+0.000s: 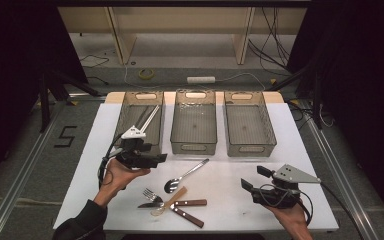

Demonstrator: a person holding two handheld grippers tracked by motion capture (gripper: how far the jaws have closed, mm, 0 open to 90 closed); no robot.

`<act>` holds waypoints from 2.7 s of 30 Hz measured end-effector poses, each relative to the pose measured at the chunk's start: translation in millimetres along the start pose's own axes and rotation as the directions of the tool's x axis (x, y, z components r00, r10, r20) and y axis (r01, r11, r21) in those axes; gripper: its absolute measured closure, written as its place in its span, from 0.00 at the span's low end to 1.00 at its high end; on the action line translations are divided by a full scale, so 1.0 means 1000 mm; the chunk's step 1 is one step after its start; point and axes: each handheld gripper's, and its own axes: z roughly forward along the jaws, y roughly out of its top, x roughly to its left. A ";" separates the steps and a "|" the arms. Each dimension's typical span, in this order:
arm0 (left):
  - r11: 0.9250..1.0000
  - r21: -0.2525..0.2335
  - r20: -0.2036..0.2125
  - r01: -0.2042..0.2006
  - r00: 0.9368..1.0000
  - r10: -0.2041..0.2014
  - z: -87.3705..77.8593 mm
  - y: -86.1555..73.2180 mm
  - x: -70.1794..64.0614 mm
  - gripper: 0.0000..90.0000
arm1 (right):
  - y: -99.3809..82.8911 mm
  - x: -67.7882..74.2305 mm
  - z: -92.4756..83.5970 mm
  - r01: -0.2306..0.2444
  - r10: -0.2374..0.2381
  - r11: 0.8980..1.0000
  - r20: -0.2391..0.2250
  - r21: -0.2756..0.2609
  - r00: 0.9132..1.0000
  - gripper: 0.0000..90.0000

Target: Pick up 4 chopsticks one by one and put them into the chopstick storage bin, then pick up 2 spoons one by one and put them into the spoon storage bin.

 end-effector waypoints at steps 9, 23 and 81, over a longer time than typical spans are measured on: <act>0.997 0.058 0.037 -0.047 0.998 0.045 0.014 -0.001 -0.015 0.23 | -0.001 -0.002 0.000 0.001 -0.001 1.000 -0.002 0.000 1.000 0.29; 0.987 0.135 0.032 -0.086 0.996 0.082 0.033 -0.003 -0.027 0.24 | -0.002 -0.002 0.000 -0.001 0.001 1.000 -0.002 0.002 1.000 0.29; 0.886 0.411 0.088 -0.216 0.976 0.197 0.098 -0.008 -0.050 0.72 | -0.002 0.000 0.000 0.004 -0.004 1.000 0.005 0.008 1.000 0.29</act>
